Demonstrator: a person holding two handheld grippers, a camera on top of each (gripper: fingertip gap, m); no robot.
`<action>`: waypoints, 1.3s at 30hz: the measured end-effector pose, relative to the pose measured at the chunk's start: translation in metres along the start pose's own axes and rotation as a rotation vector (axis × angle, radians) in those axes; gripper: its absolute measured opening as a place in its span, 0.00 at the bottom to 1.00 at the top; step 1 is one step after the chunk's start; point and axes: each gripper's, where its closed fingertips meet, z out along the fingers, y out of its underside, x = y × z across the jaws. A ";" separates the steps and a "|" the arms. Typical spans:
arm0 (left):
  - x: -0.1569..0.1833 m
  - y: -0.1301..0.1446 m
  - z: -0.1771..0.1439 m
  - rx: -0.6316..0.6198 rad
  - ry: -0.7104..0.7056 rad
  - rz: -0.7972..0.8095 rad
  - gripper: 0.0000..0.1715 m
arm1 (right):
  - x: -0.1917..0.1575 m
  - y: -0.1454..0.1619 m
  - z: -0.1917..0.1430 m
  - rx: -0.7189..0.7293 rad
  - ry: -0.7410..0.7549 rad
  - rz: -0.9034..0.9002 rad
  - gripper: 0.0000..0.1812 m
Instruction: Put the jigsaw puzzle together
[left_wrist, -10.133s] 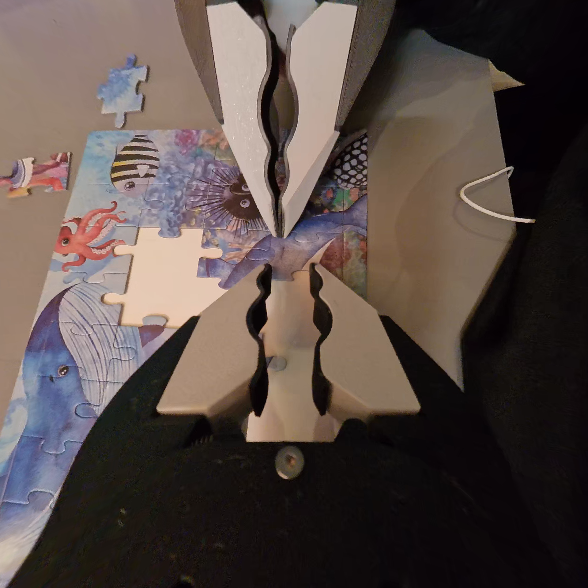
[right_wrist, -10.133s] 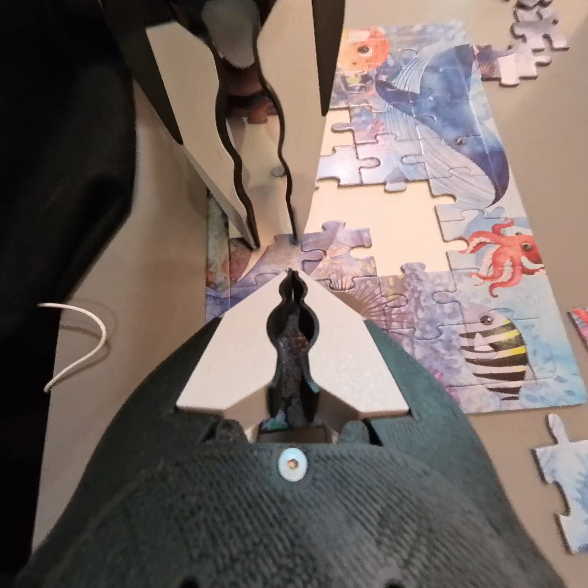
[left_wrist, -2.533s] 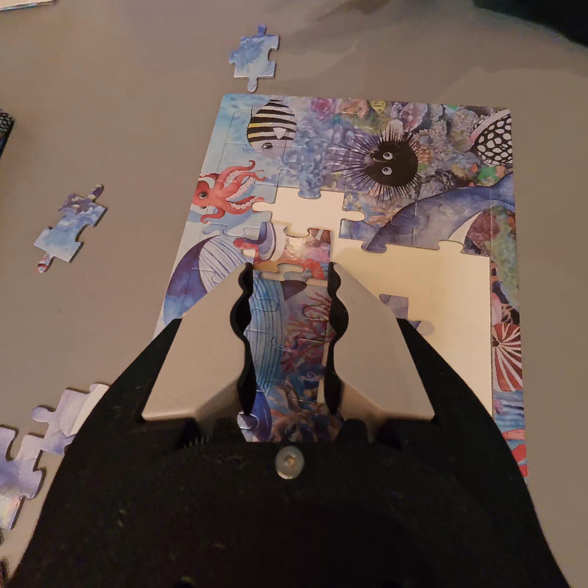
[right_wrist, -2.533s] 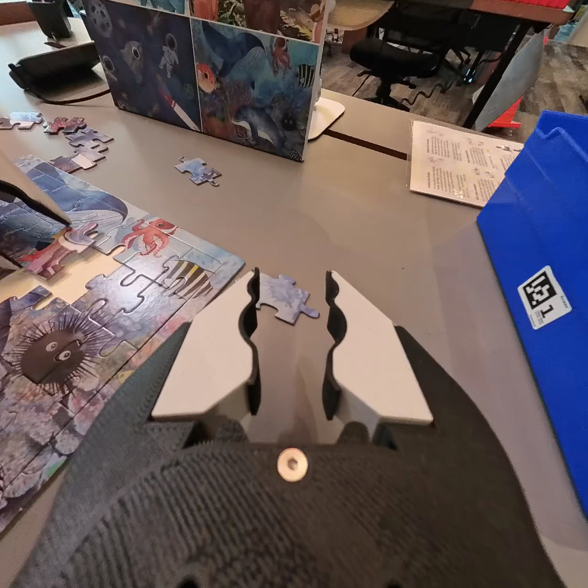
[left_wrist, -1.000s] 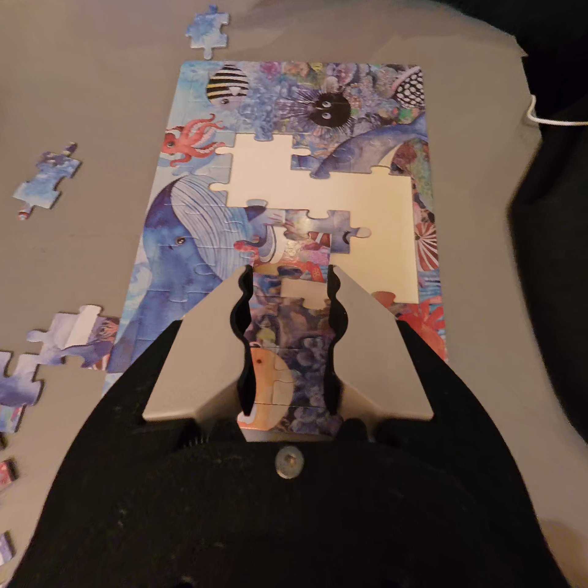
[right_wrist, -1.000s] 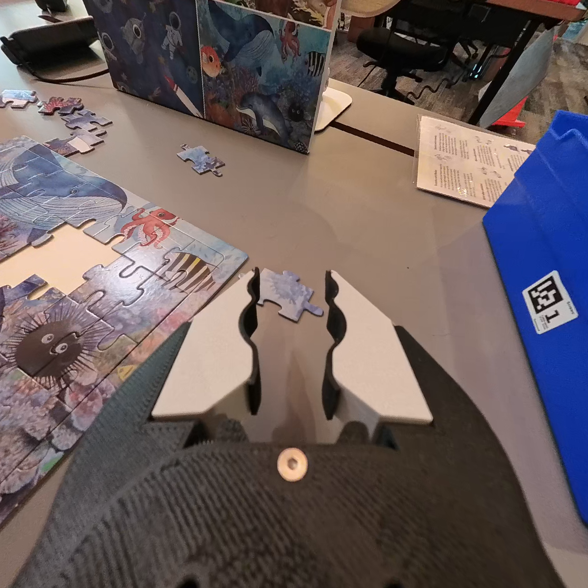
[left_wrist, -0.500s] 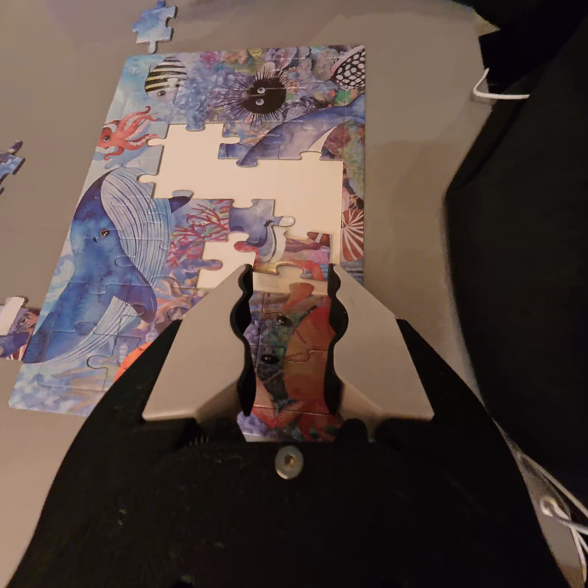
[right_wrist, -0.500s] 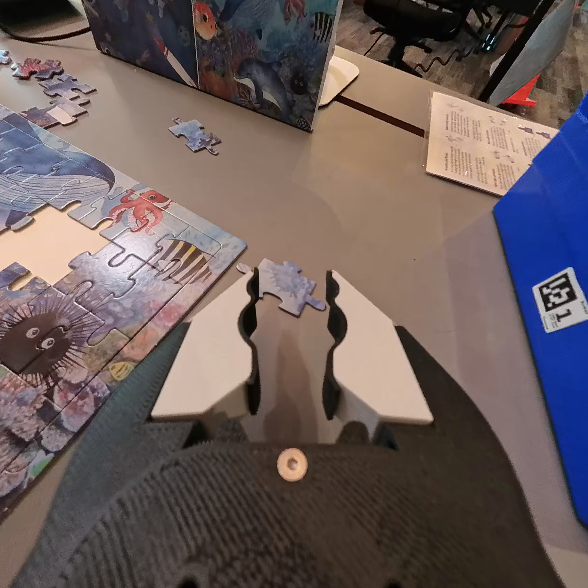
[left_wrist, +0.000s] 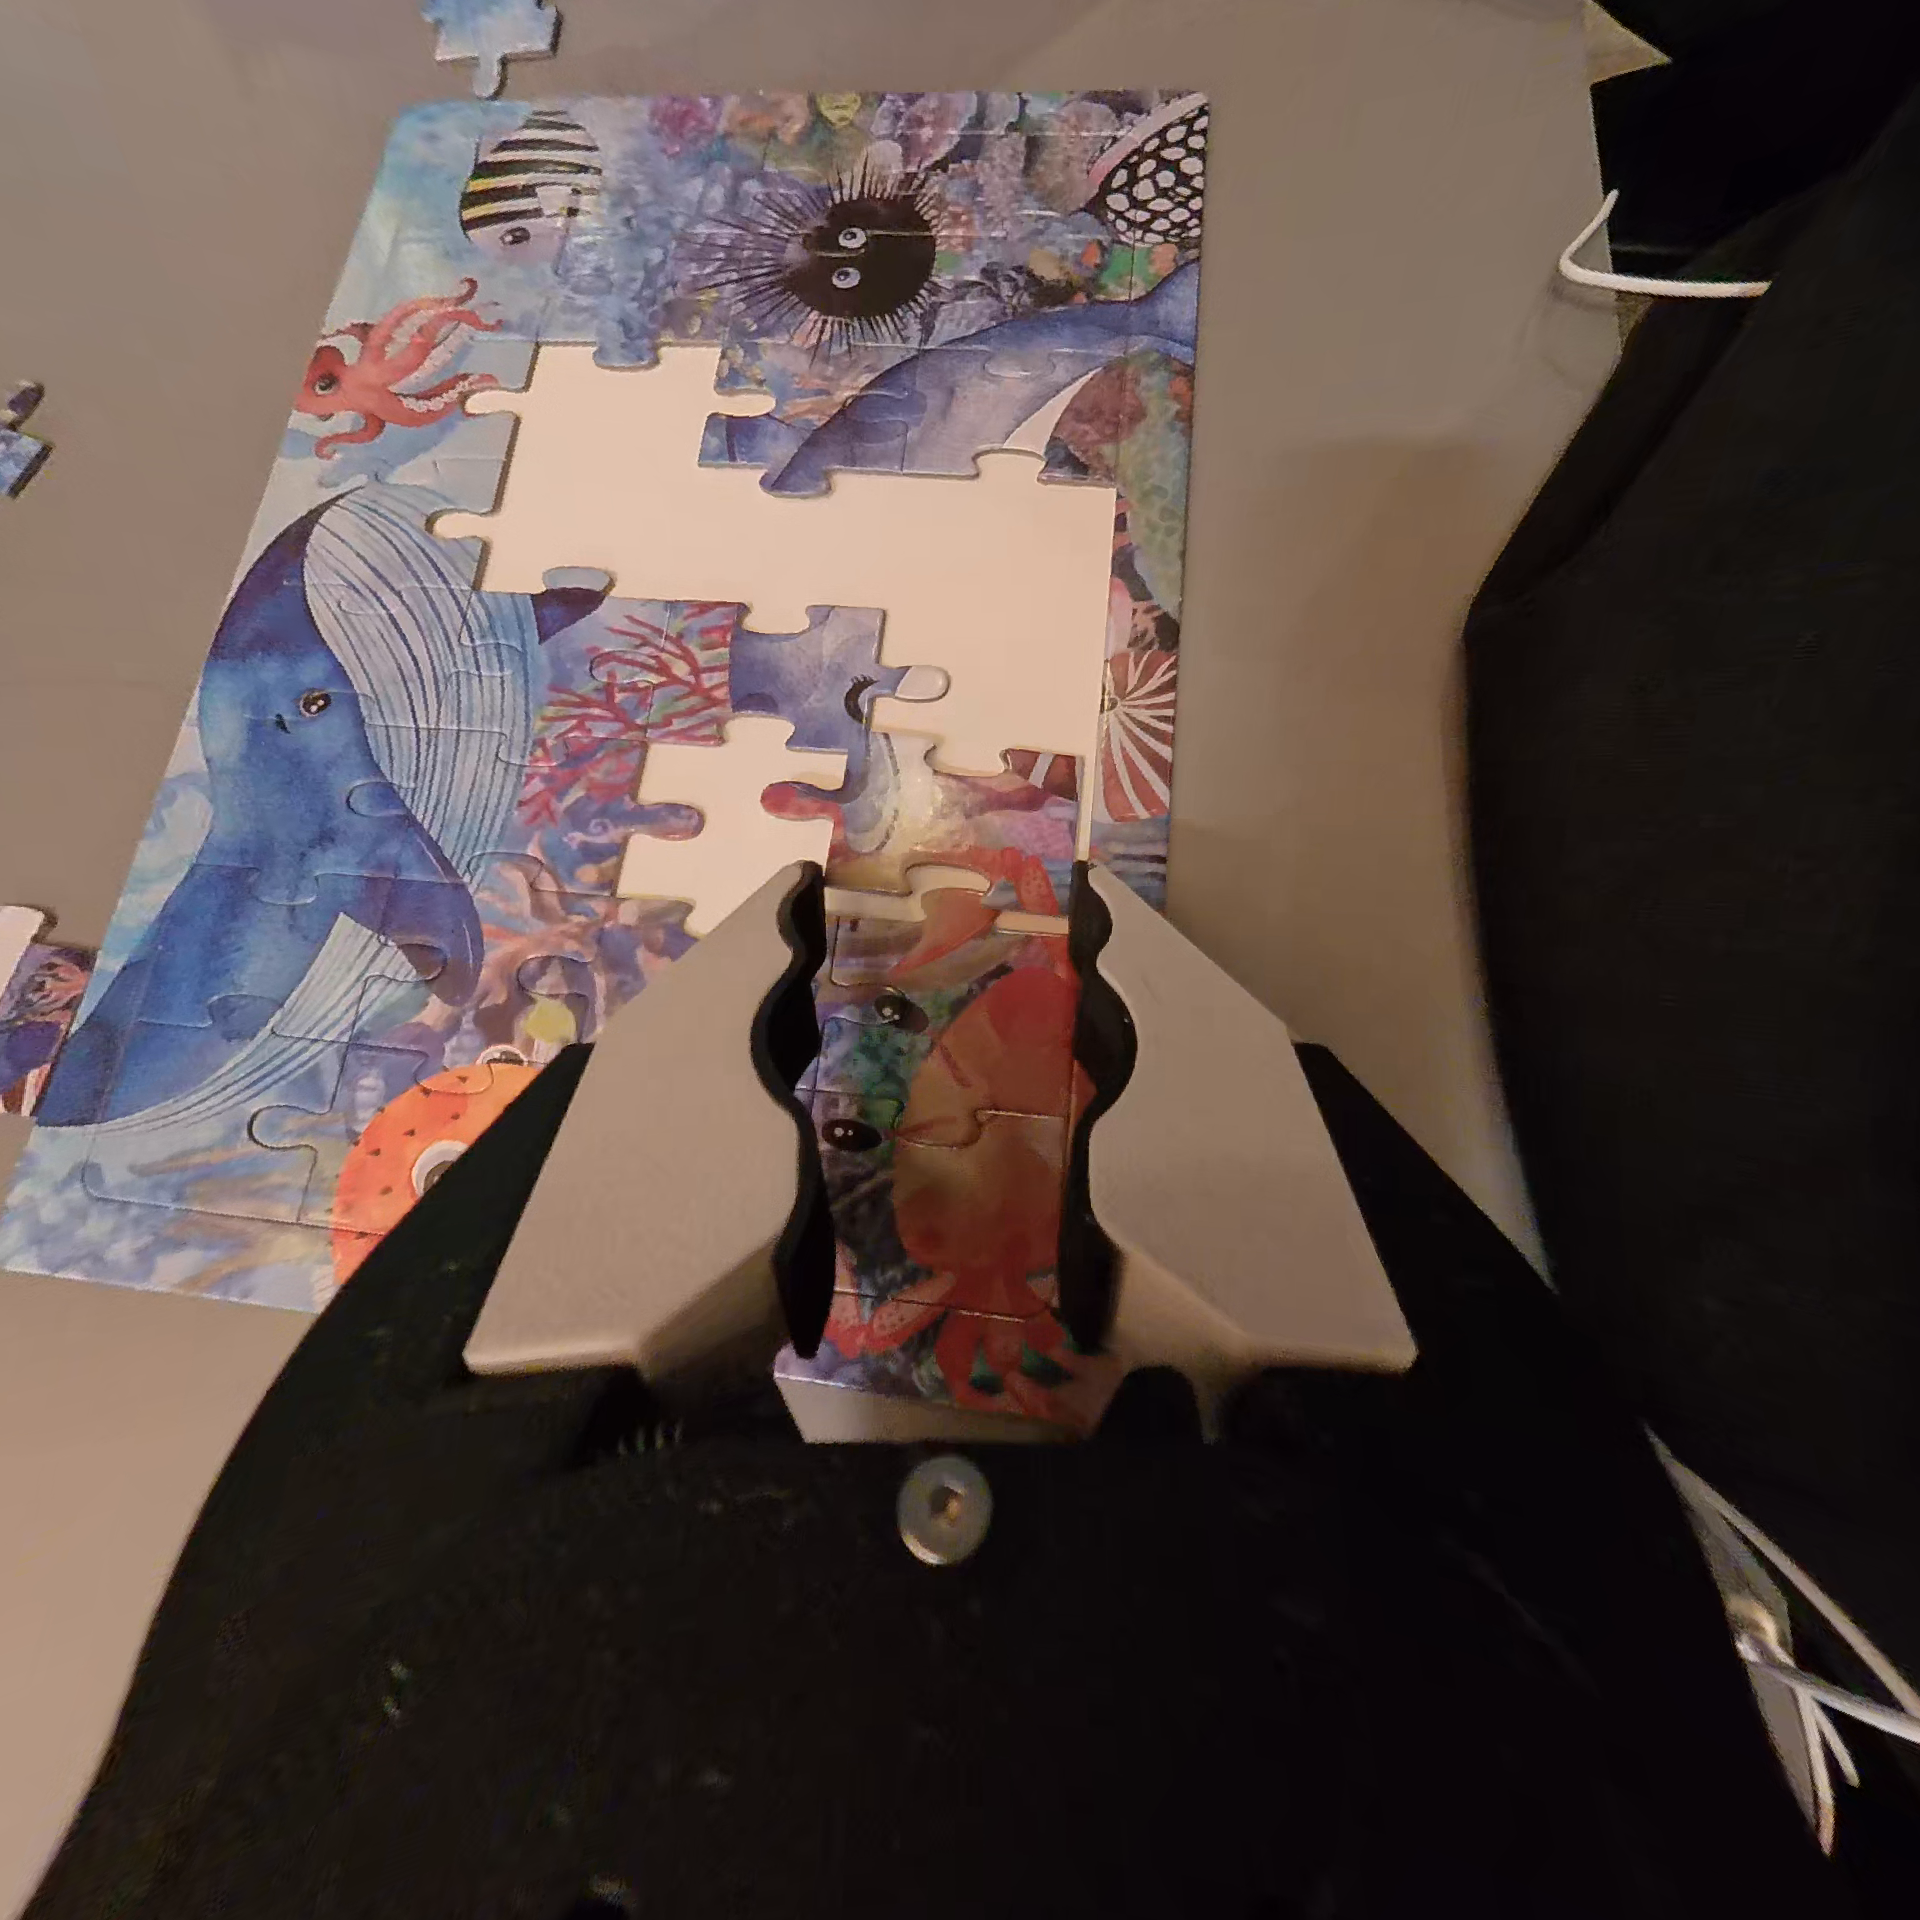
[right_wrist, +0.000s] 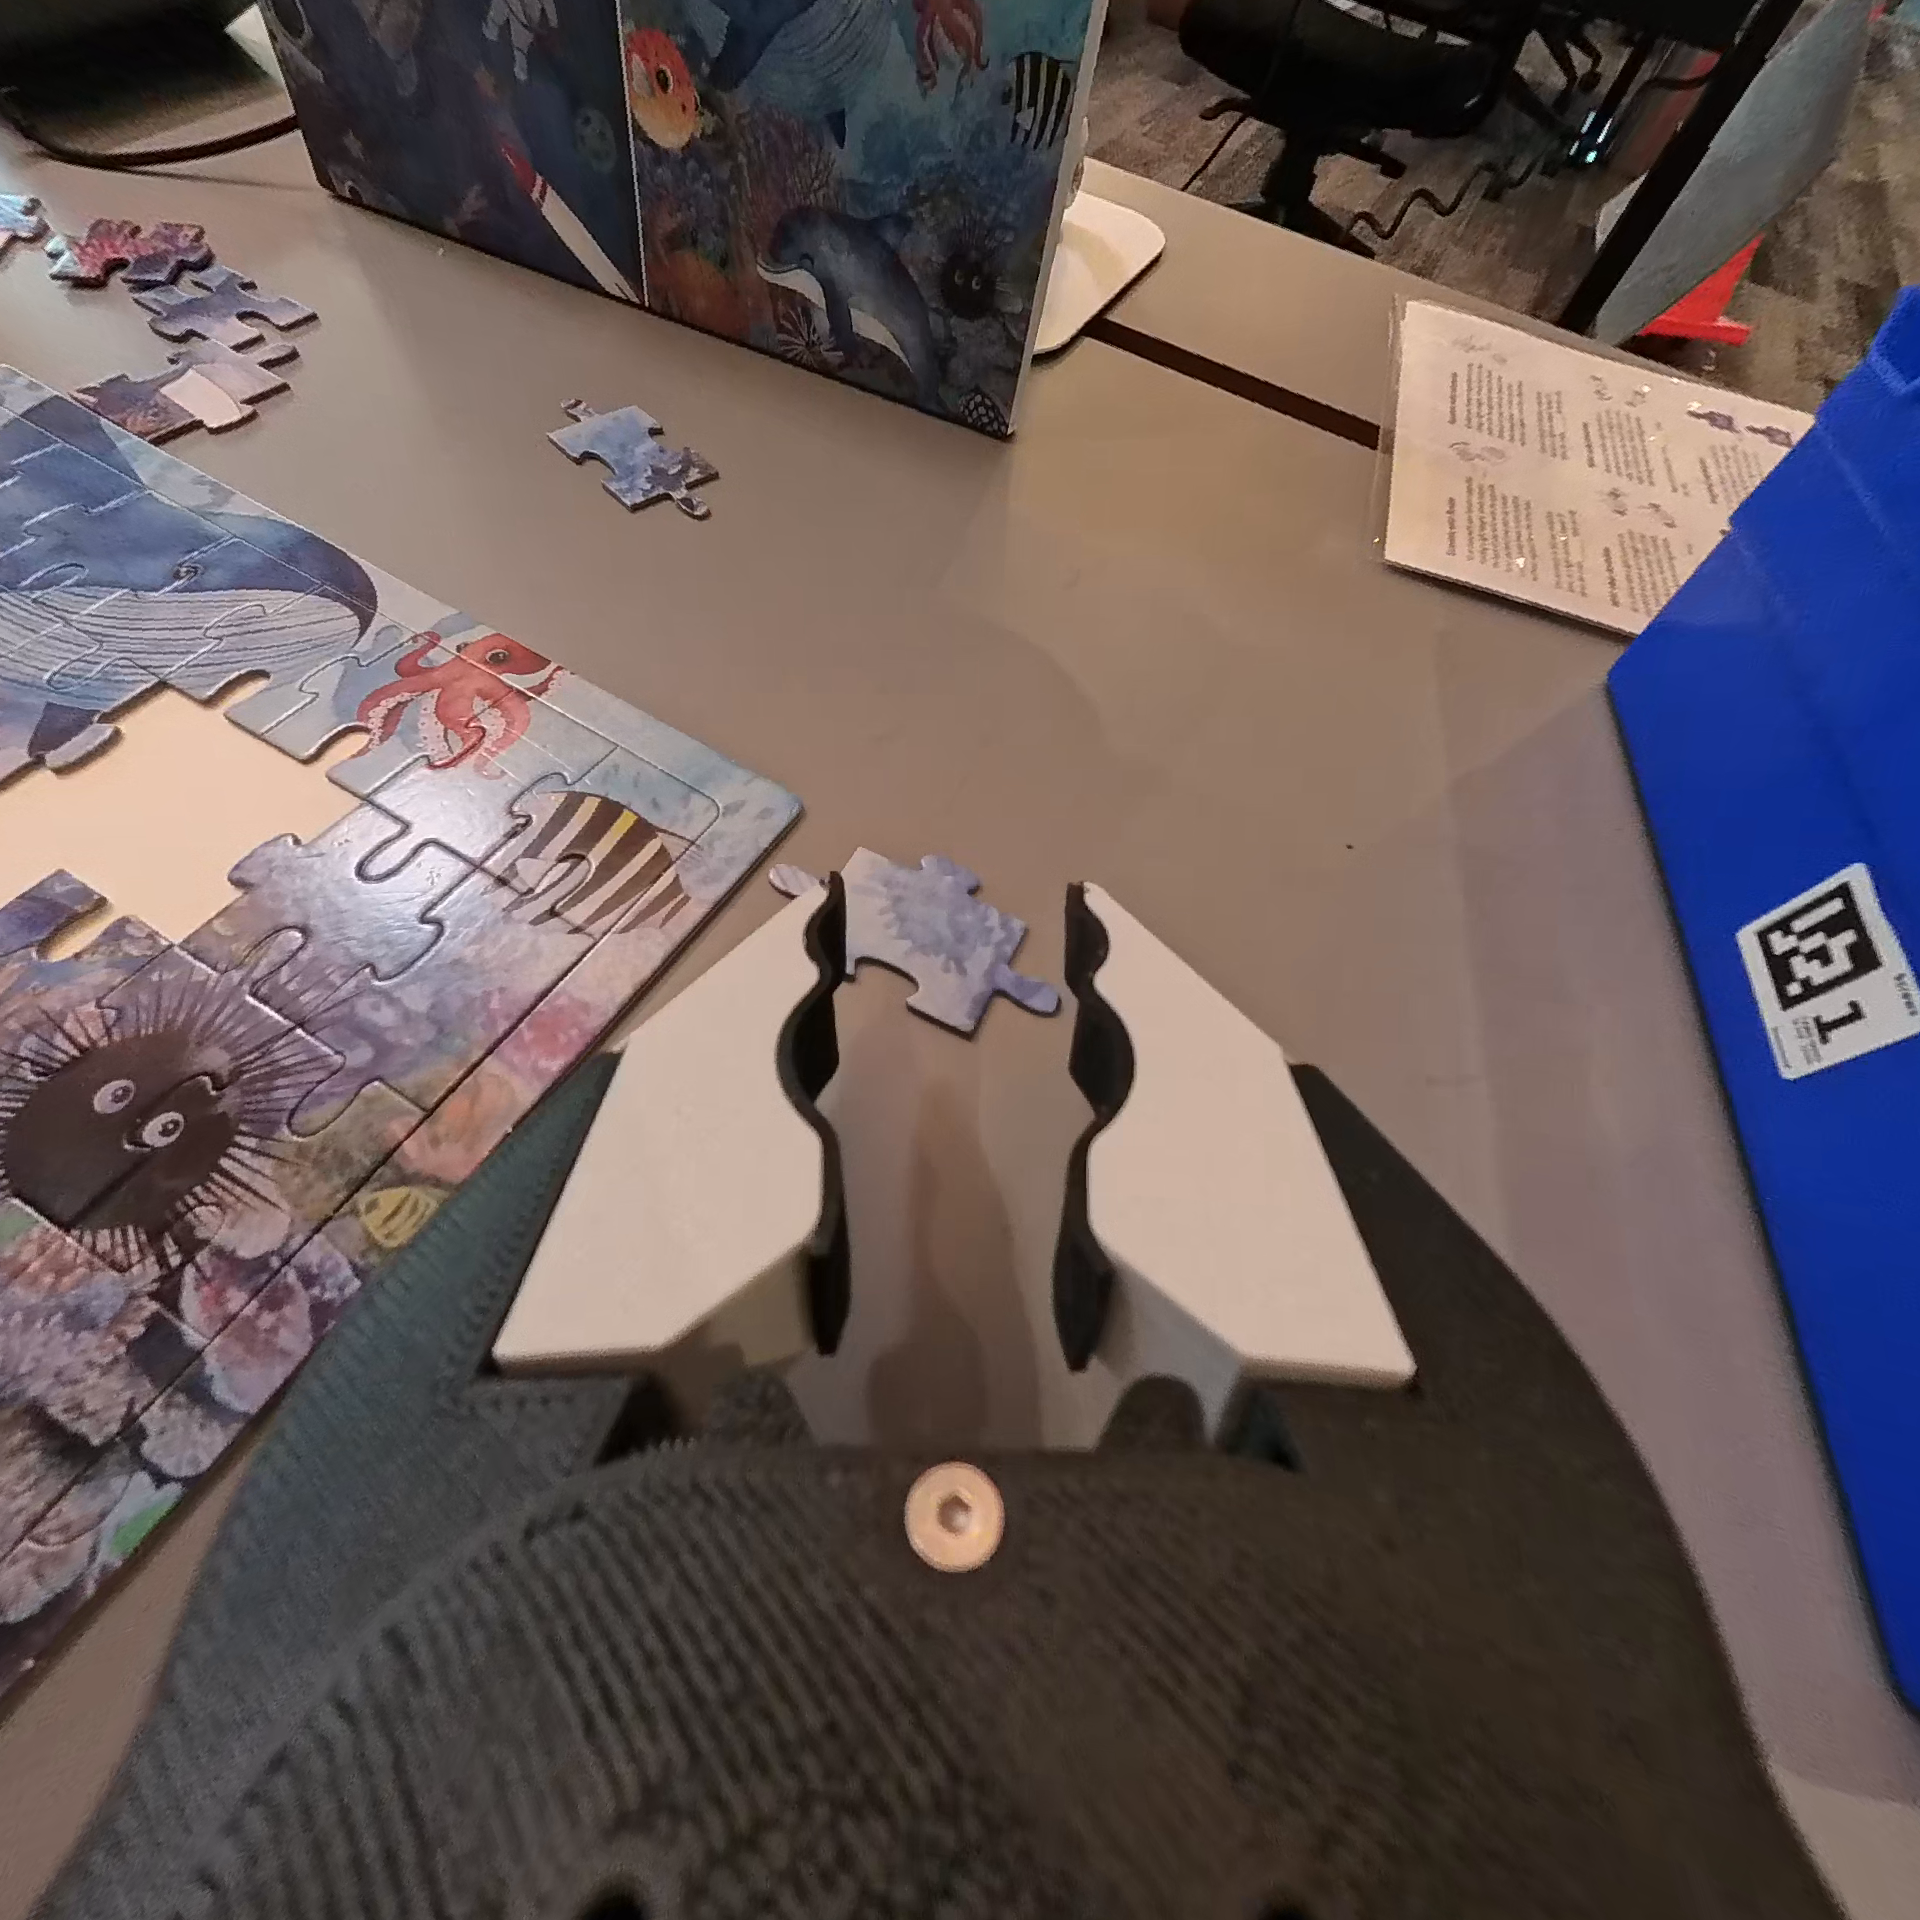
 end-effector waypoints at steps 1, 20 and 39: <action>0.000 0.000 0.000 -0.002 0.002 -0.001 0.26 | 0.000 0.000 0.000 -0.001 0.000 -0.001 0.23; 0.001 0.004 -0.003 -0.007 0.041 -0.042 0.28 | 0.000 0.001 0.001 -0.007 -0.001 0.000 0.23; -0.004 -0.004 0.006 -0.009 0.023 -0.068 0.26 | -0.002 0.002 0.002 -0.020 0.001 -0.020 0.23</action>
